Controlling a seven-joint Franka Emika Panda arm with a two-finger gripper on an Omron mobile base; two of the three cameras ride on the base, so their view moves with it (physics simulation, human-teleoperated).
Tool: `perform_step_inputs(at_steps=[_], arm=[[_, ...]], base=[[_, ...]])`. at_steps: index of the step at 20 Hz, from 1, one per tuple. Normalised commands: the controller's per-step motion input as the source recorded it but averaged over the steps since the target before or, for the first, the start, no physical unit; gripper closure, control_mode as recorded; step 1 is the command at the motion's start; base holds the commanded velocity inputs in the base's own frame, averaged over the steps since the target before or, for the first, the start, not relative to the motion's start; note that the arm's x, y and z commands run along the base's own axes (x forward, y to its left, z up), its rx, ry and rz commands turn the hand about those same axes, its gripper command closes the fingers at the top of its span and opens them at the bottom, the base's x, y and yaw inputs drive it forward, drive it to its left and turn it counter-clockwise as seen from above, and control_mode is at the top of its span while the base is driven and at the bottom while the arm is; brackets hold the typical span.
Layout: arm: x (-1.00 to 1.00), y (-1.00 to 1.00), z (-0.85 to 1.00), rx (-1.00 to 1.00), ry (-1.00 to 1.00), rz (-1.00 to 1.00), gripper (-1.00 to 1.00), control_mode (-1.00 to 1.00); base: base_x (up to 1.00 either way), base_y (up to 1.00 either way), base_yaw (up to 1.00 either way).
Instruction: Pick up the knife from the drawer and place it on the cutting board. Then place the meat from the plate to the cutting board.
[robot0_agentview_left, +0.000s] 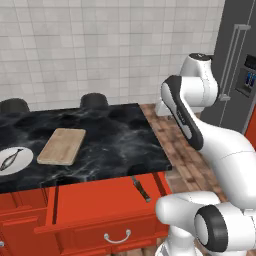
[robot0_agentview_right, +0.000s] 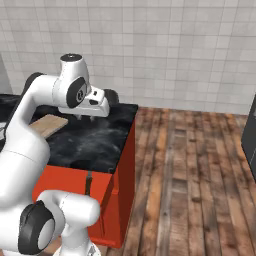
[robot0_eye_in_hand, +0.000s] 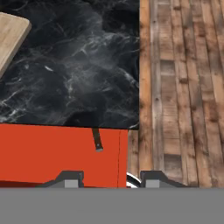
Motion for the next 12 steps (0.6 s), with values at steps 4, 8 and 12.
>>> perform_step_inputs(at_steps=[4,8,12], arm=[[0.0,0.0,0.0,0.0,0.0,0.0,-1.0,1.0],[0.0,0.0,0.0,0.0,0.0,0.0,-1.0,1.0],[0.0,0.0,0.0,0.0,0.0,0.0,-1.0,1.0]], base=[[-0.14,0.07,0.0],[-0.31,0.65,-0.07],[-0.28,0.74,-0.1]])
